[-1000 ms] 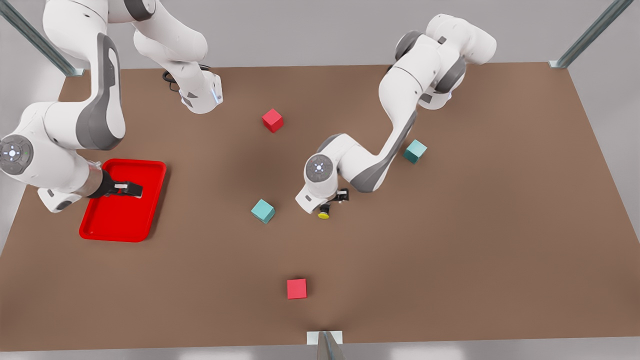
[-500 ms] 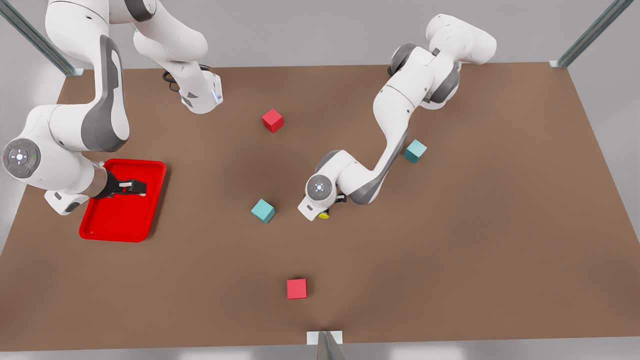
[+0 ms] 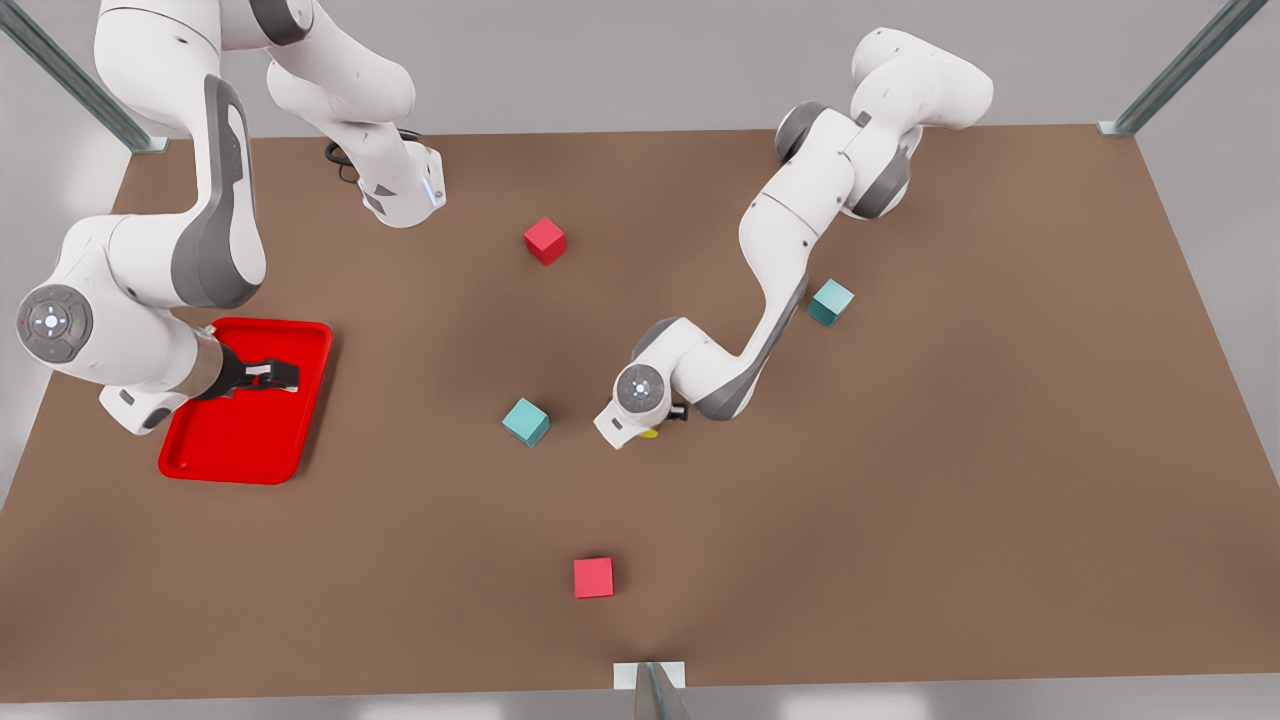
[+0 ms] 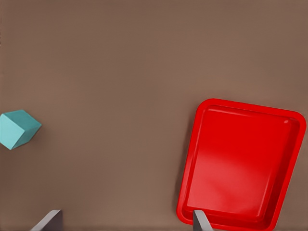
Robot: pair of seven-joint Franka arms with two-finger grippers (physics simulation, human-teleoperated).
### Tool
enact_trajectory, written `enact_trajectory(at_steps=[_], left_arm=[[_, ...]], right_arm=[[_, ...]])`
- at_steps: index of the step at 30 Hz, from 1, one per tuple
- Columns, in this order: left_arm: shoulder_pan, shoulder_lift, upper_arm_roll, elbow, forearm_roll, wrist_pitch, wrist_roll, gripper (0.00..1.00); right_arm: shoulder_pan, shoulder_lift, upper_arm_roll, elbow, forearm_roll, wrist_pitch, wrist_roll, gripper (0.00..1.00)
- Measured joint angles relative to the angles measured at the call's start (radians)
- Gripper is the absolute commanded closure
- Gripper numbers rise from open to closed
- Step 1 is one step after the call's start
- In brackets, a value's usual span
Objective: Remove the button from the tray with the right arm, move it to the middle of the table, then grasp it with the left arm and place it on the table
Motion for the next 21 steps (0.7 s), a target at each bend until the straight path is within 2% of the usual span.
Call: enact_trajectory(at_steps=[21], left_arm=[[-0.001, -0.064, 0.0, -0.129, 0.006, 0.055, 0.04, 0.01]], right_arm=[[0.006, 0.01, 0.0, -0.002, 0.0, -0.002, -0.012, 0.0]])
